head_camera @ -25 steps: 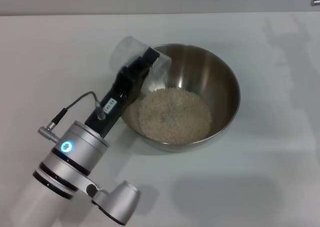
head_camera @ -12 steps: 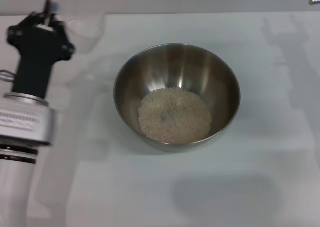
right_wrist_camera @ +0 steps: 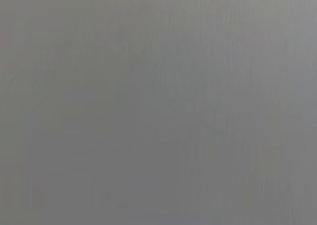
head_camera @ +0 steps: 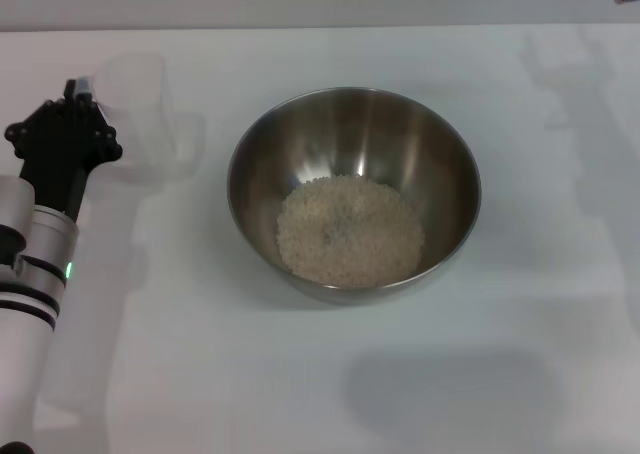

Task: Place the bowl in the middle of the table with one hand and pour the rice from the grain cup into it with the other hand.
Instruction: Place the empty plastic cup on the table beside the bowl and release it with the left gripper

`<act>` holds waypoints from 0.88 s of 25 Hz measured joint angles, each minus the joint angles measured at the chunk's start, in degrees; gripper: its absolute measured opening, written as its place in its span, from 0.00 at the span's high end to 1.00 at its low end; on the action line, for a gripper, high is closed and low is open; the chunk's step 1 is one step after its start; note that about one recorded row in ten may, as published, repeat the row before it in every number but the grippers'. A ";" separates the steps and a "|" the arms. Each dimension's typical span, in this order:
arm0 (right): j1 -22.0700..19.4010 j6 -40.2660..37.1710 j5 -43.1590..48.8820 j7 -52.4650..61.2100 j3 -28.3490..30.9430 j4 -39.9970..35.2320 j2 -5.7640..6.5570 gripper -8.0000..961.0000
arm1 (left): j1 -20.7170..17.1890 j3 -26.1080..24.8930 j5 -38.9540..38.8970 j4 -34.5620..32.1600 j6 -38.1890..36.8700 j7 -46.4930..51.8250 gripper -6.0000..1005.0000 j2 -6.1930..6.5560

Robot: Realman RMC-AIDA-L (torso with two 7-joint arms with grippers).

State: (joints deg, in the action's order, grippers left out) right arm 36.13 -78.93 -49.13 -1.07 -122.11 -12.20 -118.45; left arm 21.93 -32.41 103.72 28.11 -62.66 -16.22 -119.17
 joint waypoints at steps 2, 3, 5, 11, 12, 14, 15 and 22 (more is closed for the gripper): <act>0.06 0.00 0.00 0.01 0.02 -0.01 0.03 0.22 | 0.12 -0.16 -0.03 -0.42 1.03 0.78 0.91 0.00; 0.09 0.00 0.00 0.01 0.03 -0.01 0.05 0.22 | 0.15 -0.25 -0.02 -0.48 1.49 0.93 0.91 -0.01; 0.14 0.00 0.00 0.01 0.04 0.01 0.07 0.22 | 0.29 -0.29 0.11 -0.51 2.11 0.98 0.91 -0.01; 0.25 0.00 0.00 0.02 0.04 0.00 0.14 0.22 | 1.27 -0.03 0.32 -0.83 4.37 0.69 0.90 0.04; 0.25 0.00 0.00 0.02 0.04 0.01 0.15 0.22 | 1.37 0.25 0.37 -1.01 4.47 0.62 0.90 0.04; 0.26 0.00 0.00 0.02 0.04 0.10 0.15 0.22 | 1.41 0.71 0.45 -1.29 4.57 0.56 0.90 0.05; 0.26 0.00 0.00 0.02 0.04 0.19 0.16 0.22 | 1.41 0.95 0.45 -1.31 4.69 0.56 0.90 0.06; -0.05 0.01 0.00 0.02 0.04 0.39 0.16 0.22 | 1.39 2.35 0.45 -2.09 6.42 0.56 0.89 0.05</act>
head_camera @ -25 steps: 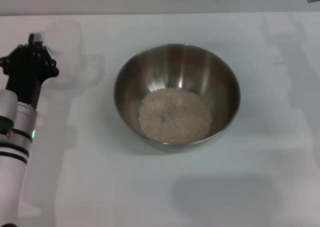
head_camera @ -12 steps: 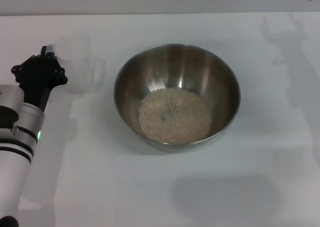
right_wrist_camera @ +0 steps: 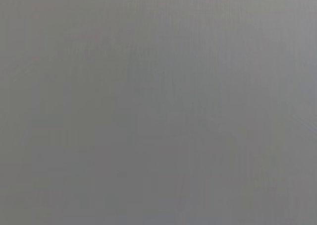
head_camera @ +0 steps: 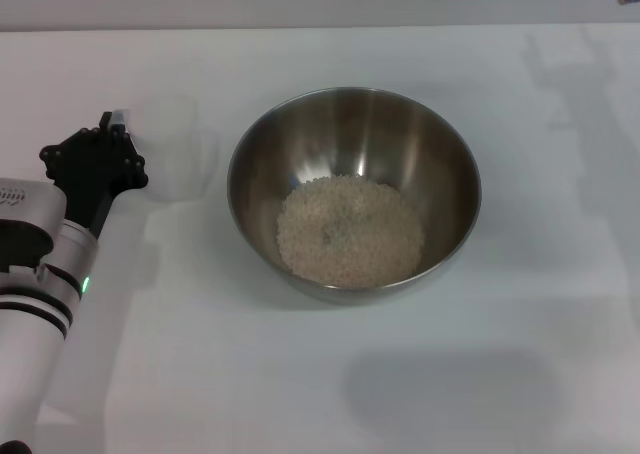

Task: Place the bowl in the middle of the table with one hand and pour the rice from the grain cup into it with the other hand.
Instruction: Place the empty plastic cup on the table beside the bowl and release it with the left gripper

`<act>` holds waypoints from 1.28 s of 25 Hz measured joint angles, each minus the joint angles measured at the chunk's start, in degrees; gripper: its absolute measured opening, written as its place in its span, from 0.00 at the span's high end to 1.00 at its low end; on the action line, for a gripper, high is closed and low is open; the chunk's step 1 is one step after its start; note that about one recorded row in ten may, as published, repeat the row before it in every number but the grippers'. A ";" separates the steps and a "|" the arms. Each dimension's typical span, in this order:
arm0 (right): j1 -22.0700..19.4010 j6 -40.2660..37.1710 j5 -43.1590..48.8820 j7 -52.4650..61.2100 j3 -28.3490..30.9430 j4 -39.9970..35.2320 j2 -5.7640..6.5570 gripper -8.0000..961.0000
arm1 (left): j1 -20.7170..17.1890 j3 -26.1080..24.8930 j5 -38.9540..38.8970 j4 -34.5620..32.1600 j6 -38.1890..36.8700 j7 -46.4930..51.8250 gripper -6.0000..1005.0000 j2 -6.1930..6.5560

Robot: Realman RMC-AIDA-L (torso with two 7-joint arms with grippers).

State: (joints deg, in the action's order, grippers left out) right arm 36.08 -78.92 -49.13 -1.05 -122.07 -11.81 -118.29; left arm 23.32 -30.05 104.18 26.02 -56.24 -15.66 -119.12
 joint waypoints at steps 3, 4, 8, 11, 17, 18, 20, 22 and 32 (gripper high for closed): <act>-0.16 0.00 0.00 0.00 0.00 0.03 0.00 0.22 | 0.06 0.38 0.00 -0.01 1.36 0.00 0.89 0.01; -0.20 0.00 0.00 0.00 0.00 0.03 0.00 0.22 | 0.10 0.45 -0.01 -0.01 1.88 0.00 0.89 0.02; -0.30 0.00 0.00 0.00 0.00 0.09 0.00 0.22 | 0.14 0.63 -0.03 -0.01 2.52 0.03 0.88 0.09; -0.32 0.00 0.00 0.03 0.00 0.13 0.00 0.22 | -0.15 1.06 -0.03 -0.01 2.54 0.29 0.88 0.20; -0.26 0.21 0.00 0.08 0.00 0.45 0.00 0.22 | -0.63 1.39 0.05 -0.01 2.54 0.19 0.85 0.33; -0.26 0.22 0.00 0.08 0.00 0.50 0.00 0.22 | -0.80 1.40 0.08 -0.01 2.52 0.23 0.84 0.35; -0.26 0.30 0.00 0.09 0.00 0.63 0.00 0.22 | -1.07 1.41 0.08 -0.01 2.43 0.36 0.80 0.38; -0.26 0.43 0.00 0.09 0.00 0.73 0.00 0.22 | -1.67 1.70 0.10 0.14 2.12 0.31 0.75 0.45; 0.09 0.55 -0.28 -0.30 0.26 1.45 -0.01 0.22 | -5.06 3.78 0.15 0.89 -2.18 0.41 0.70 0.57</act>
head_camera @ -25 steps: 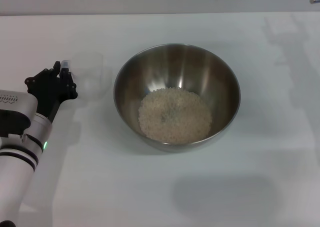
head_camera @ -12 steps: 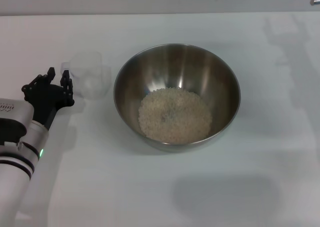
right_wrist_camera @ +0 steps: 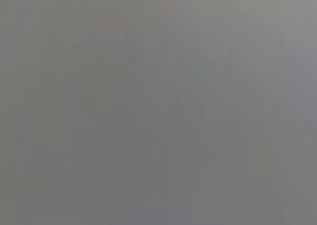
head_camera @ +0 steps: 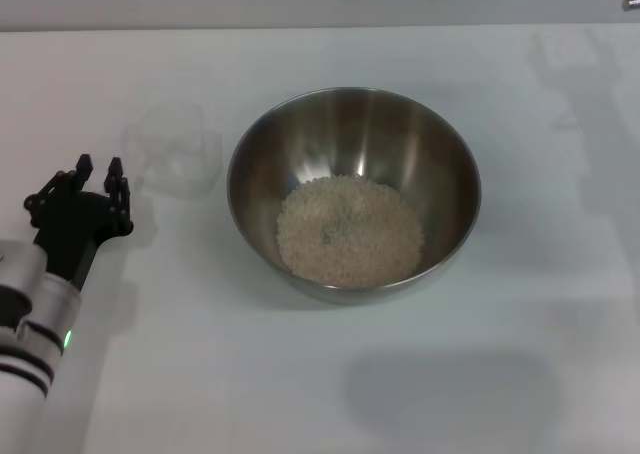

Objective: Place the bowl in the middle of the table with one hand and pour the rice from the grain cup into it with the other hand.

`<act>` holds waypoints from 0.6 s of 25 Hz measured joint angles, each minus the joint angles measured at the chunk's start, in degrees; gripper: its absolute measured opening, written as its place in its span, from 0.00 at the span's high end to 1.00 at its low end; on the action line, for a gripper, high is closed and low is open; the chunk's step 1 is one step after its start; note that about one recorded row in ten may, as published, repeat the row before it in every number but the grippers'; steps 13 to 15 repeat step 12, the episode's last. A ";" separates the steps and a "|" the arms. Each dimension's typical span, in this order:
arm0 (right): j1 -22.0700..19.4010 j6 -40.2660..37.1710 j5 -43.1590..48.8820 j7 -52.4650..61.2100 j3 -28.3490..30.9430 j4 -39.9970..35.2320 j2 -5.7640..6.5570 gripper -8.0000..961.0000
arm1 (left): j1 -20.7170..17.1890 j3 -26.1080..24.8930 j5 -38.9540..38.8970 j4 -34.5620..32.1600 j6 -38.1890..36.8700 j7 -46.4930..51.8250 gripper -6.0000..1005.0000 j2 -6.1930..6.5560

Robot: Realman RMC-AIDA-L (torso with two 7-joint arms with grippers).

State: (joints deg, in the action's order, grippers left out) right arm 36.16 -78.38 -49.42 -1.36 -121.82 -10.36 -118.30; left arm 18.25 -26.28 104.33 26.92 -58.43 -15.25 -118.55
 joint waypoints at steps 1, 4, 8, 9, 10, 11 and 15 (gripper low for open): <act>0.00 0.00 -0.05 0.00 0.14 0.02 0.00 0.22 | -2.10 0.53 0.32 0.63 -2.22 0.09 0.70 0.03; -0.21 0.00 -0.07 -0.04 0.92 0.09 0.00 0.22 | -3.55 0.68 1.01 0.84 -4.04 0.49 0.70 0.05; -0.77 0.01 -0.13 0.15 1.76 0.24 -0.06 0.22 | -7.84 1.29 7.63 -0.52 -14.72 7.18 0.70 -0.11; -1.06 0.02 -0.14 0.26 1.87 0.28 -0.15 0.22 | -7.84 1.29 7.63 -0.52 -14.72 7.18 0.70 -0.11; -1.41 0.03 -0.16 0.28 1.91 0.29 -0.30 0.22 | -8.01 1.32 8.33 -0.98 -16.10 7.90 0.70 -0.13; -1.75 0.03 -0.16 0.29 1.93 0.26 -0.42 0.22 | -8.26 1.42 9.88 -2.23 -19.42 9.41 0.70 -0.21; -2.04 0.01 -0.16 0.29 1.93 0.24 -0.50 0.22 | -8.27 1.47 10.30 -2.61 -20.43 9.79 0.70 -0.24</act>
